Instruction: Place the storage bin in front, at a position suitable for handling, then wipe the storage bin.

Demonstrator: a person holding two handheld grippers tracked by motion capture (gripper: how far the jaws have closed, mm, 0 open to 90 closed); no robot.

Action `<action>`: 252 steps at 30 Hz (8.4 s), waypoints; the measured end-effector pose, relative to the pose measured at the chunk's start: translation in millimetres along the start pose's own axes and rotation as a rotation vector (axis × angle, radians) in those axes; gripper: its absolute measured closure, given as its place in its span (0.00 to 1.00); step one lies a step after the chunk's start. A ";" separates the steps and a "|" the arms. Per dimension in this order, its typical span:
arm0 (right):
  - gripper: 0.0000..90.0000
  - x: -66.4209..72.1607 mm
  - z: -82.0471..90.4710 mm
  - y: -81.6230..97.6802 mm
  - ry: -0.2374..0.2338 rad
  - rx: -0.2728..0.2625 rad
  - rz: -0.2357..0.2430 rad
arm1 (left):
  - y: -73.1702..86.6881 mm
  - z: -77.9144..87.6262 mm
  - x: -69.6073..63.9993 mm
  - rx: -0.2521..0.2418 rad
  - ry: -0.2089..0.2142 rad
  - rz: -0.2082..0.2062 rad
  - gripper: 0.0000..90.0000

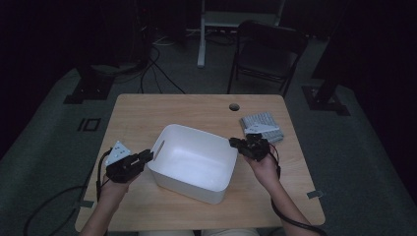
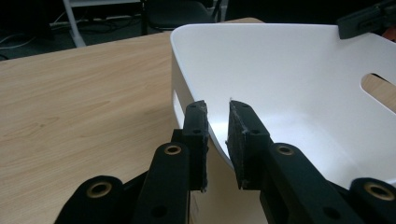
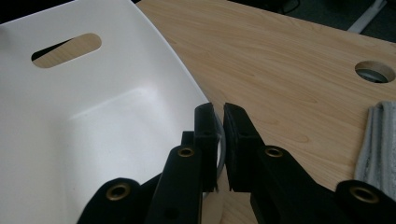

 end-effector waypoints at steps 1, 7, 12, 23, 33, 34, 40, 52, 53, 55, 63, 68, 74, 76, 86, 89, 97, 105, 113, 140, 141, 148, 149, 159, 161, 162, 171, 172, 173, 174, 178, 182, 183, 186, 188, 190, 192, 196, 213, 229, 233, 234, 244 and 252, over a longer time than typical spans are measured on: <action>0.94 -0.7 -0.6 -0.6 -0.003 0.001 0.001 | 0.0 0.9 -1.3 0.003 -0.002 0.004 0.86; 0.93 -5.2 -4.3 -2.7 -0.012 -0.002 -0.012 | 0.7 5.9 -9.0 0.013 -0.002 -0.001 0.86; 0.91 -6.7 -4.6 -3.4 -0.020 -0.003 -0.022 | 1.0 6.0 -4.9 0.002 0.029 0.005 0.84; 0.67 10.1 25.3 -1.9 -0.025 -0.065 -0.026 | -12.3 -9.5 22.2 -0.077 -0.003 0.027 0.56; 0.54 30.2 49.2 19.9 -0.024 -0.080 -0.075 | -33.9 -42.5 43.4 -0.105 0.074 0.023 0.47; 0.53 32.3 50.7 21.9 -0.022 -0.077 -0.077 | -34.8 -46.8 43.9 -0.096 0.088 0.026 0.47; 0.48 42.3 56.9 34.0 -0.019 -0.067 -0.108 | -35.6 -70.0 46.9 -0.045 0.119 0.035 0.49; 0.45 59.0 62.0 45.9 -0.039 -0.053 -0.151 | -34.0 -101.2 41.3 0.025 0.160 0.003 0.78; 0.47 59.9 61.5 46.3 -0.035 -0.053 -0.147 | -34.4 -102.0 40.5 0.033 0.144 -0.011 0.80; 0.48 61.0 60.6 46.7 -0.039 -0.048 -0.143 | -35.0 -102.0 41.9 0.030 0.133 -0.001 0.86; 0.55 61.9 59.8 44.7 -0.030 -0.032 -0.148 | -34.7 -99.6 41.5 0.041 0.112 -0.011 0.92; 0.58 60.6 57.4 43.1 -0.014 -0.028 -0.145 | -32.1 -91.9 42.3 0.035 0.105 -0.003 0.92; 0.62 56.5 53.1 39.1 -0.001 -0.015 -0.143 | -29.4 -80.4 40.9 0.040 0.088 -0.002 0.91; 0.63 55.4 51.7 37.6 0.005 -0.009 -0.136 | -28.1 -76.6 40.6 0.037 0.083 -0.001 0.91; 0.80 45.1 45.1 27.1 0.067 -0.030 -0.093 | -23.4 -60.1 37.9 0.022 0.058 0.005 0.90; 0.82 40.8 43.7 22.7 0.064 -0.023 -0.094 | -22.0 -56.8 35.6 0.017 0.049 0.006 0.90; 0.80 35.3 36.3 20.7 0.078 -0.002 -0.094 | -19.8 -47.3 30.7 0.022 0.045 0.011 0.90; 0.84 27.4 28.2 14.8 0.094 0.019 -0.112 | -17.3 -37.0 23.9 0.021 0.028 0.001 0.90; 0.87 18.1 13.3 7.9 0.117 0.031 -0.132 | -15.7 -28.9 17.8 0.021 0.003 -0.008 0.90; 0.94 6.5 1.9 0.2 0.136 0.026 -0.148 | -8.1 -45.7 4.5 0.112 -0.050 0.028 0.78; 0.94 6.4 2.5 0.6 0.134 0.026 -0.145 | -8.7 -45.5 4.7 0.109 -0.058 0.024 0.80; 0.93 10.6 4.5 1.9 0.117 0.025 -0.153 | -11.3 -45.4 9.2 0.124 -0.092 0.012 0.89; 0.93 12.4 4.8 2.5 0.109 0.023 -0.158 | -10.9 -44.6 11.8 0.121 -0.087 0.022 0.89; 0.90 25.8 8.9 6.6 0.090 0.014 -0.159 | -7.6 -40.5 19.0 0.085 -0.082 0.048 0.89; 0.90 26.1 9.3 6.4 0.093 0.016 -0.154 | -7.3 -40.4 19.3 0.084 -0.081 0.051 0.88; 0.90 26.2 9.6 6.4 0.092 0.015 -0.155 | -7.1 -40.4 18.9 0.080 -0.083 0.047 0.88; 0.90 25.8 10.8 7.2 0.086 0.014 -0.156 | -5.3 -41.0 16.1 0.053 -0.095 0.035 0.89; 0.90 25.7 11.2 7.1 0.086 0.016 -0.154 | -5.0 -41.3 15.8 0.048 -0.094 0.044 0.89; 0.89 25.6 11.5 7.0 0.083 0.015 -0.153 | -4.7 -41.5 15.9 0.042 -0.090 0.050 0.88; 0.88 25.2 11.9 6.8 0.079 0.020 -0.147 | -4.5 -41.3 16.4 0.041 -0.086 0.055 0.88; 0.77 20.3 18.7 4.1 0.040 -0.005 -0.158 | -5.3 -42.8 17.2 0.042 -0.079 0.068 0.88; 0.68 12.9 28.4 -1.2 0.048 -0.041 -0.155 | -5.1 -43.0 18.3 0.038 -0.071 0.076 0.88; 0.68 10.5 30.7 -2.8 0.056 -0.046 -0.152 | -5.0 -43.1 18.2 0.037 -0.071 0.076 0.88; 0.65 0.8 37.3 -7.4 0.073 -0.069 -0.142 | -4.8 -42.8 18.0 0.035 -0.074 0.077 0.88; 0.64 -7.9 41.2 -10.0 0.082 -0.086 -0.140 | -4.8 -42.8 17.6 0.034 -0.078 0.074 0.88; 0.62 -18.2 43.8 -11.9 0.098 -0.091 -0.145 | -4.9 -42.8 17.3 0.035 -0.080 0.073 0.88; 0.62 -29.8 45.8 -13.2 0.118 -0.101 -0.148 | -4.7 -42.8 17.5 0.034 -0.079 0.076 0.88; 0.60 -54.1 47.4 -15.2 0.143 -0.116 -0.153 | -4.1 -42.6 17.5 0.029 -0.079 0.081 0.88; 0.45 -135.8 9.0 2.1 0.318 -0.033 -0.209 | -4.1 -41.8 15.5 0.035 -0.096 0.092 0.88; 0.26 -175.9 -40.7 20.4 0.429 0.086 -0.221 | -3.1 -40.1 15.4 0.029 -0.089 0.103 0.88; 0.23 -180.3 -44.5 25.6 0.434 0.094 -0.233 | -3.0 -40.1 15.3 0.028 -0.089 0.102 0.88; 0.23 -183.7 -46.2 29.5 0.441 0.093 -0.247 | -3.0 -40.1 15.1 0.027 -0.090 0.100 0.88; 0.23 -192.3 -57.3 51.5 0.470 0.137 -0.292 | -3.1 -40.2 15.0 0.028 -0.090 0.092 0.88; 0.16 -189.1 -69.2 68.3 0.509 0.180 -0.271 | -2.9 -40.2 15.3 0.027 -0.087 0.094 0.88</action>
Point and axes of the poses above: each handheld gripper's, and its own axes: z roughly backward along the jaws, y roughly out of its underside, x roughly to its left, the point moved 3 cm from there along -z, roughly forward along the jaws, and after that the axes turned 9 degrees about -x, right-handed, at the moved point
